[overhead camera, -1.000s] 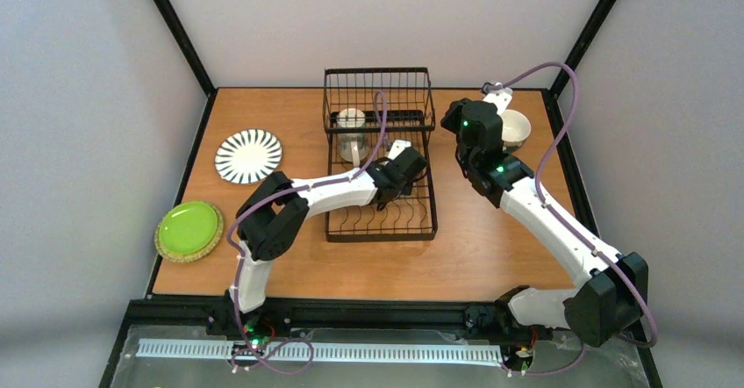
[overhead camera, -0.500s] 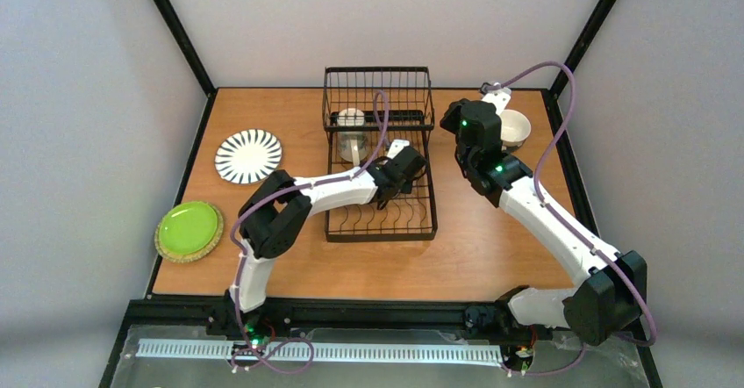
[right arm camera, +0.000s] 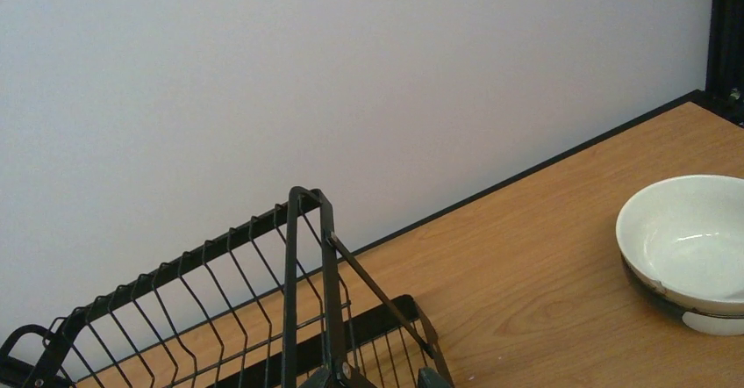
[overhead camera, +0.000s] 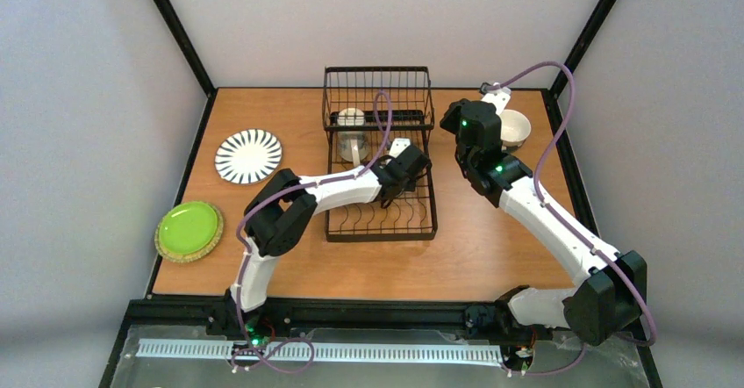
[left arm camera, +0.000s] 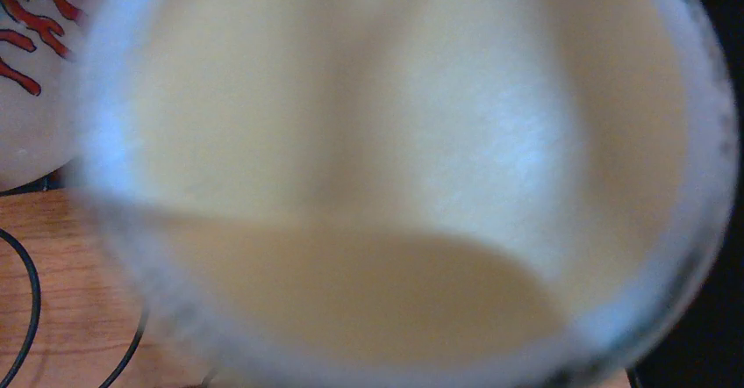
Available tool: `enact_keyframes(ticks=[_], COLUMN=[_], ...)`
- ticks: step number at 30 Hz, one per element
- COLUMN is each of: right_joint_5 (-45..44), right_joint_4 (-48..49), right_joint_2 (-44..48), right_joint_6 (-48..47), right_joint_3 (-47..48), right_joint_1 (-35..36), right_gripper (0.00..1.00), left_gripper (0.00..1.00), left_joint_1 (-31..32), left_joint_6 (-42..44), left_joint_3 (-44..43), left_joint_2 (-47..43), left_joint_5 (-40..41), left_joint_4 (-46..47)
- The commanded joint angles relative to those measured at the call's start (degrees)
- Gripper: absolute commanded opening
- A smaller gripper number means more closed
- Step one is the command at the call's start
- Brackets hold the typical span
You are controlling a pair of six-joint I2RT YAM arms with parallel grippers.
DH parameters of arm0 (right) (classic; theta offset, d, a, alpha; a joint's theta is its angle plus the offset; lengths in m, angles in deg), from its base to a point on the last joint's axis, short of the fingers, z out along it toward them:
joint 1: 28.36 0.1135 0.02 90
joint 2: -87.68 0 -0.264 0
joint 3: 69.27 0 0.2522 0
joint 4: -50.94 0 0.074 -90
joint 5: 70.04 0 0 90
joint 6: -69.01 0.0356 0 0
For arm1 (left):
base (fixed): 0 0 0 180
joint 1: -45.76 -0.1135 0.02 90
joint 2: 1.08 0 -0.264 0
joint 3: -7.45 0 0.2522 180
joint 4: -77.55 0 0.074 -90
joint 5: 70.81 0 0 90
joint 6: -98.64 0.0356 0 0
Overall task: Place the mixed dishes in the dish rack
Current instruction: Place the upside down cup on the dish rack.
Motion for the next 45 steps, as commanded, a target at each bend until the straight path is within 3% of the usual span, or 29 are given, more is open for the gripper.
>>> enact_keyframes(ticks=[1, 4, 13, 26, 38, 45], right_joint_5=[-1.2, -1.2, -0.8, -0.9, -1.0, -1.2], right_joint_4=[0.1, 0.1, -0.5, -2.2, -7.7, -11.0], right_joint_2=[0.7, 0.7, 1.1, 4.2, 8.6, 12.0], right_joint_6=[-0.6, -0.6, -0.5, -1.5, -3.3, -3.8], right_joint_3=[-0.5, -0.5, -0.7, -0.7, 0.0, -2.8], right_joint_1=[-0.5, -0.5, -0.5, -0.5, -0.5, 0.3], right_gripper=[0.56, 0.56, 0.56, 0.56, 0.57, 0.57], left_gripper=[0.40, 0.55, 0.79, 0.86, 0.99, 0.99], left_joint_1=[-1.3, -1.3, -1.3, 0.3, 4.2, 5.7], left_joint_6=[-1.9, -2.7, -3.7, -4.1, -3.1, -5.1], left_joint_3=[-2.6, -2.3, -0.8, 2.2, 3.1, 9.6], left_joint_2=[0.9, 0.8, -0.5, -5.4, -10.4, -17.1], left_joint_5=[1.2, 1.7, 2.1, 1.9, 2.5, 3.1], left_joint_4=[0.2, -0.3, -0.4, -0.8, -3.6, -2.8])
